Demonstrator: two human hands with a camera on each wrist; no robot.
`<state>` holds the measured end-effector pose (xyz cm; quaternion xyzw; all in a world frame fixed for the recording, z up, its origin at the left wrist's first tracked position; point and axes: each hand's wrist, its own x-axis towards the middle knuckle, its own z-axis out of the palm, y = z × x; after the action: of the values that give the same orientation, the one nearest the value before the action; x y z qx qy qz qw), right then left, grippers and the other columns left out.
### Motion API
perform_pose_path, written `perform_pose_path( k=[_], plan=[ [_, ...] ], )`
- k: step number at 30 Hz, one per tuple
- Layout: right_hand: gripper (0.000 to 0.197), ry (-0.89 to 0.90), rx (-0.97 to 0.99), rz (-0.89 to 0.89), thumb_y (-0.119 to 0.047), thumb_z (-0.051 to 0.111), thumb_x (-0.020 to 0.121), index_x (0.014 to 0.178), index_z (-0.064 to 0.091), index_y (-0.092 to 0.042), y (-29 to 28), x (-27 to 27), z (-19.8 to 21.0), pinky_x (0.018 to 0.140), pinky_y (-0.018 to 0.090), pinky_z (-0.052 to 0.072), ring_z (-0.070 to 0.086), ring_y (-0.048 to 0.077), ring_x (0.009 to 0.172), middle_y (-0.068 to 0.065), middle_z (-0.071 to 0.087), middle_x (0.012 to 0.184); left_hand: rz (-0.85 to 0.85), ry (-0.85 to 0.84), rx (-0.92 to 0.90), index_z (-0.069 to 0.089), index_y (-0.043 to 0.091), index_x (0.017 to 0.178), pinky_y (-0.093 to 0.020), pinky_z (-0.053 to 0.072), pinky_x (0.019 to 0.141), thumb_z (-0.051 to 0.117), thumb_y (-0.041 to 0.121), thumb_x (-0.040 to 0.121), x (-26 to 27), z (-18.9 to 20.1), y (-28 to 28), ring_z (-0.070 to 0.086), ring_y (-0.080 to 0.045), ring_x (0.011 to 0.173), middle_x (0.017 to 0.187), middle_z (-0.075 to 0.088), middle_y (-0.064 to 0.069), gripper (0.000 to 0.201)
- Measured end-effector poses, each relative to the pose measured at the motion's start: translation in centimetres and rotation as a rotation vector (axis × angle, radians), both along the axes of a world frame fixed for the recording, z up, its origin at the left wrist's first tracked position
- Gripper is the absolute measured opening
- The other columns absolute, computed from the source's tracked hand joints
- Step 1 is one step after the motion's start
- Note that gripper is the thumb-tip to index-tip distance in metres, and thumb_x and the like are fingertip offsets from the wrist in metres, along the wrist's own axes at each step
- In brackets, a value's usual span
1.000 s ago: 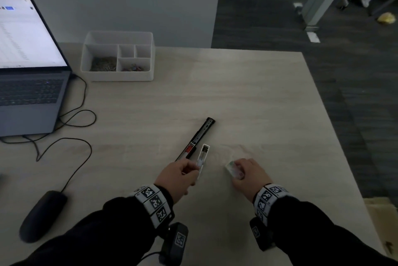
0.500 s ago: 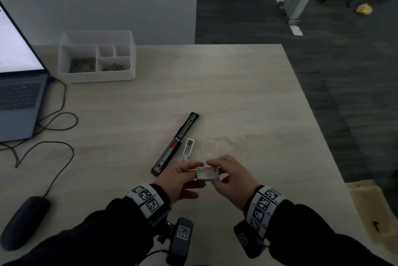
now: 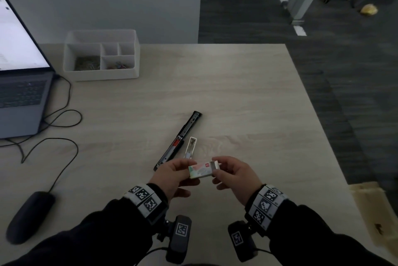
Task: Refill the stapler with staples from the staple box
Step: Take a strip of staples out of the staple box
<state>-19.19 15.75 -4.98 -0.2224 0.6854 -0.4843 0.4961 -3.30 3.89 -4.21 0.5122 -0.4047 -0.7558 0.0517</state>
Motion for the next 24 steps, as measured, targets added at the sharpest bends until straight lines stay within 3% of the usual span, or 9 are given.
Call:
perform_pose_path(
  k=[3, 5, 7, 9, 12, 15, 18, 21, 24],
  plan=[
    [0.028, -0.013, 0.001, -0.012, -0.001, 0.064, 0.087, 0.108, 0.067, -0.019, -0.1, 0.2, 0.1, 0.059, 0.031, 0.057, 0.068, 0.018, 0.067, 0.008, 0.069, 0.081, 0.026, 0.005, 0.029, 0.072, 0.011, 0.100, -0.032, 0.053, 0.048, 0.056, 0.007, 0.091, 0.1, 0.2, -0.1, 0.075, -0.031, 0.083, 0.098, 0.077, -0.013, 0.018],
    [0.028, -0.020, 0.011, -0.019, 0.000, 0.061, 0.089, 0.113, 0.067, -0.013, -0.3, 0.4, 0.2, 0.058, 0.030, 0.057, 0.068, 0.018, 0.066, 0.007, 0.070, 0.078, -0.001, 0.006, 0.012, 0.070, 0.010, 0.099, -0.032, 0.053, 0.048, 0.066, 0.015, 0.088, 0.3, 0.2, -0.1, 0.075, -0.028, 0.081, 0.099, 0.075, -0.012, 0.013],
    [0.029, -0.024, 0.029, -0.037, -0.001, 0.056, 0.091, 0.117, 0.065, -0.011, -0.4, 0.5, 0.3, 0.059, 0.031, 0.058, 0.067, 0.018, 0.066, 0.007, 0.069, 0.080, -0.039, 0.004, -0.029, 0.068, 0.010, 0.097, -0.031, 0.053, 0.049, 0.076, 0.021, 0.082, 0.5, 0.2, 0.0, 0.075, -0.023, 0.078, 0.095, 0.075, -0.009, 0.020],
    [0.032, 0.028, 0.053, -0.031, -0.003, 0.055, 0.092, 0.119, 0.063, -0.018, -0.5, 0.5, 0.2, 0.063, 0.033, 0.058, 0.068, 0.017, 0.070, 0.002, 0.067, 0.090, -0.046, -0.006, -0.045, 0.068, 0.011, 0.096, -0.030, 0.053, 0.049, 0.079, 0.024, 0.078, 0.7, 0.2, 0.0, 0.075, -0.022, 0.077, 0.091, 0.074, -0.006, 0.025],
    [0.035, 0.314, 0.008, 0.055, -0.002, 0.058, 0.086, 0.104, 0.061, -0.033, -0.3, 0.5, 0.0, 0.069, 0.031, 0.059, 0.064, 0.008, 0.080, -0.006, 0.060, 0.109, -0.042, -0.027, -0.071, 0.067, 0.009, 0.100, -0.031, 0.054, 0.051, 0.081, 0.026, 0.077, 1.1, 0.1, -0.1, 0.075, -0.021, 0.078, 0.092, 0.075, -0.007, 0.032],
    [0.032, 0.541, -0.180, 0.172, 0.004, 0.062, 0.081, 0.089, 0.068, -0.026, -0.5, 0.7, -0.5, 0.082, 0.016, 0.050, 0.060, 0.010, 0.090, -0.005, 0.055, 0.113, -0.046, -0.055, -0.101, 0.066, 0.007, 0.103, -0.031, 0.055, 0.052, 0.081, 0.027, 0.077, 1.3, 0.2, -0.2, 0.075, -0.019, 0.076, 0.095, 0.076, -0.008, 0.035],
    [0.018, 0.570, -0.162, 0.241, -0.007, 0.066, 0.083, 0.085, 0.071, -0.024, -0.9, 0.8, -0.5, 0.080, 0.014, 0.049, 0.060, 0.011, 0.088, -0.006, 0.055, 0.113, -0.043, -0.058, -0.108, 0.066, 0.006, 0.105, -0.032, 0.055, 0.054, 0.081, 0.027, 0.077, 1.5, 0.2, -0.2, 0.075, -0.018, 0.075, 0.100, 0.076, -0.011, 0.037],
    [0.019, 0.540, -0.102, 0.190, -0.010, 0.066, 0.084, 0.084, 0.069, -0.028, -1.3, 0.8, -0.7, 0.075, 0.015, 0.050, 0.060, 0.011, 0.087, -0.008, 0.058, 0.104, -0.025, -0.057, -0.102, 0.066, 0.007, 0.105, -0.032, 0.055, 0.054, 0.082, 0.027, 0.076, 1.7, 0.1, -0.3, 0.075, -0.019, 0.075, 0.101, 0.075, -0.012, 0.039],
    [0.013, 0.569, 0.009, 0.191, -0.015, 0.067, 0.084, 0.084, 0.069, -0.027, -1.5, 0.6, -0.9, 0.070, 0.014, 0.046, 0.059, 0.010, 0.076, -0.008, 0.061, 0.096, -0.023, -0.053, -0.094, 0.066, 0.007, 0.105, -0.031, 0.055, 0.053, 0.082, 0.026, 0.076, 1.8, -0.1, -0.4, 0.075, -0.020, 0.076, 0.101, 0.075, -0.013, 0.038]
  ],
)
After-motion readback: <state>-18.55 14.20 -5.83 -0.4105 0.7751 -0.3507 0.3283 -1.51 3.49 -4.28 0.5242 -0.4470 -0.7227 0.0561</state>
